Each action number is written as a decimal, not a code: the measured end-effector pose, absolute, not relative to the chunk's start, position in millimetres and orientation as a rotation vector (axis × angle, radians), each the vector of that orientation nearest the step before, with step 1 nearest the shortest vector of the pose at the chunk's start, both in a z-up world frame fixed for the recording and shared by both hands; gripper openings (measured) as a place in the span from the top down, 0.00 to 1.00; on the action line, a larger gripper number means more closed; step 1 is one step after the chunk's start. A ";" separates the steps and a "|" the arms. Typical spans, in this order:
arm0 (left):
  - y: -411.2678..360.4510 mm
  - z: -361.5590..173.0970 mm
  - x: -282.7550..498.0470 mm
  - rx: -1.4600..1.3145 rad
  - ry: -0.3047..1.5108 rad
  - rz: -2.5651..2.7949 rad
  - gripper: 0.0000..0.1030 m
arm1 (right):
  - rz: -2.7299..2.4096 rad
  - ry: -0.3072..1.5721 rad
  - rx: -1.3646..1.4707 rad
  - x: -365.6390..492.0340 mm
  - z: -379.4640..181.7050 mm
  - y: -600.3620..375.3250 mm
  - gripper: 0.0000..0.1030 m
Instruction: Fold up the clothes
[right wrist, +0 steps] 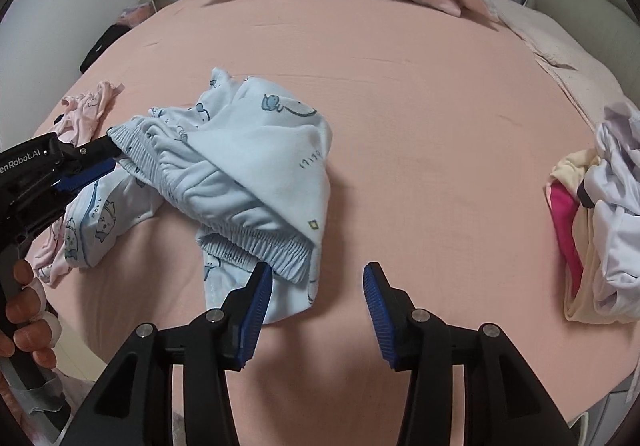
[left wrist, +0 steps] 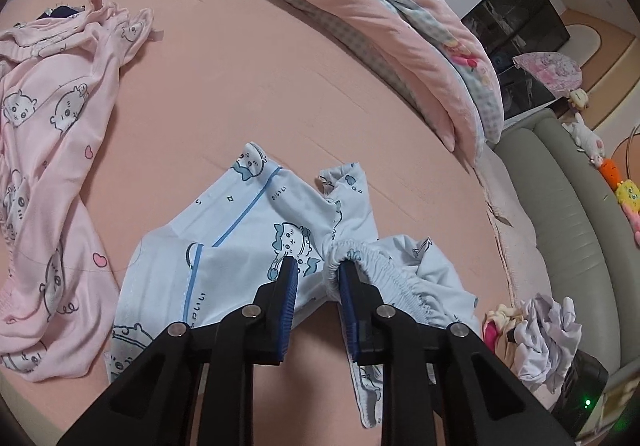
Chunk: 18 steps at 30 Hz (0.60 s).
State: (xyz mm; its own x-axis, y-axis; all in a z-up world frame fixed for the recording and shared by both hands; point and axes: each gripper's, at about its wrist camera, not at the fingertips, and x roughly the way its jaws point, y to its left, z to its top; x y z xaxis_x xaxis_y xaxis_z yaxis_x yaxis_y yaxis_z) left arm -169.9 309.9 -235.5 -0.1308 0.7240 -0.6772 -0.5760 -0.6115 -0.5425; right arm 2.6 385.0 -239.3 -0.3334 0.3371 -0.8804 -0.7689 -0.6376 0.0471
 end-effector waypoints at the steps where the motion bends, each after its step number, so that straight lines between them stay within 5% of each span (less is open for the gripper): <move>1: 310.2 -234.5 -169.1 -1.227 -0.178 1.866 0.82 | 2.025 0.599 -1.177 1.8 -238.1 382.7 0.55; 8: 309.8 -234.3 -169.6 -1.232 -0.186 1.853 0.82 | 2.009 0.558 -1.143 -6.0 -239.3 367.3 0.55; 18: 309.3 -234.8 -171.2 -1.246 -0.215 1.837 0.82 | 2.038 0.730 -1.023 2.9 -233.4 356.2 0.55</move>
